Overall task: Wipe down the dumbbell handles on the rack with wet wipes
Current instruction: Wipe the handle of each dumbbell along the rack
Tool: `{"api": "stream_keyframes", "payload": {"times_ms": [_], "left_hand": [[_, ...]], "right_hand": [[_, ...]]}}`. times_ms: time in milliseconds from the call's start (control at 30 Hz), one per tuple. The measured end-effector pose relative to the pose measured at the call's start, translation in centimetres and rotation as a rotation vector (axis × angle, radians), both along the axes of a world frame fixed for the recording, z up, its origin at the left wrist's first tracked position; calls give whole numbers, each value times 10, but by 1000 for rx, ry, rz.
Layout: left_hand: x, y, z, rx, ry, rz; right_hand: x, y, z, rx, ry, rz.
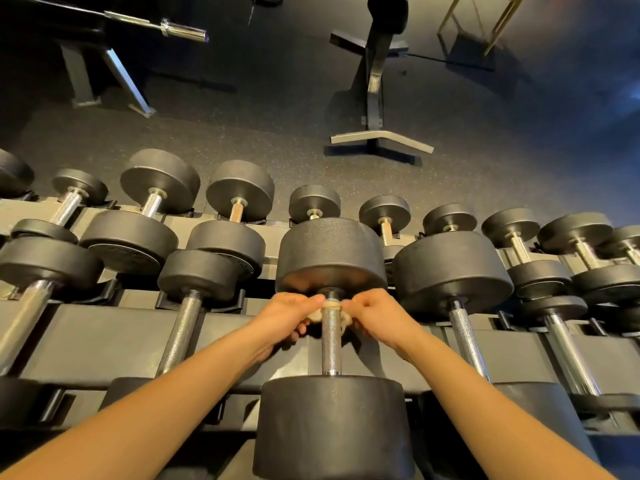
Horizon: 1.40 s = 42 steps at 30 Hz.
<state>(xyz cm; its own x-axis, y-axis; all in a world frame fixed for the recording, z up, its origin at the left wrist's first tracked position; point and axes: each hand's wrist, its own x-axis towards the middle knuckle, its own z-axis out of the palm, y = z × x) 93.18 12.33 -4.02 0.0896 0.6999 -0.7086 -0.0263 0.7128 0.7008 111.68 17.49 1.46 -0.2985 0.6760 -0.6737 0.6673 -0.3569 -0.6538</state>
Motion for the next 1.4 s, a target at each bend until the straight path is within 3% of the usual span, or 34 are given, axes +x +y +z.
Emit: {"api": "stream_keyframes", "payload": {"times_ms": [100, 267, 367, 433, 533, 600, 700, 800, 900, 1033, 1133, 1267, 1333, 1400], "left_hand": [[10, -3, -1, -19, -72, 0], [-9, -39, 7, -154, -235, -443], [-12, -30, 13, -44, -122, -567], [-9, -13, 17, 76, 7, -411], [4, 6, 16, 155, 215, 35], [21, 7, 11, 175, 260, 161], [31, 2, 4, 226, 221, 80], [20, -5, 8, 246, 231, -278], [15, -14, 21, 175, 227, -494], [0, -13, 40, 95, 150, -630], [-8, -17, 52, 60, 32, -506], [-9, -25, 57, 81, 175, -275], [-4, -31, 59, 68, 182, -227], [6, -39, 64, 49, 185, -201]], "right_hand": [[-14, -4, 3, -19, 43, 61], [-1, -17, 15, -229, -25, 482], [6, -18, 17, -284, -131, 561], [4, -11, 16, -199, -143, 468], [-1, 1, 8, 59, -142, 99], [-6, 4, 2, 97, -95, -88], [-13, -1, 2, 11, 17, -164], [-4, -12, -1, -44, 25, -17], [14, -20, -2, -203, 89, 135], [13, -18, -2, -121, 35, 190], [5, -10, 1, -90, 7, 171], [0, 3, -20, 131, -238, -55], [-8, 0, -29, 60, -245, -45], [-12, -3, -33, -68, -113, -136]]}}
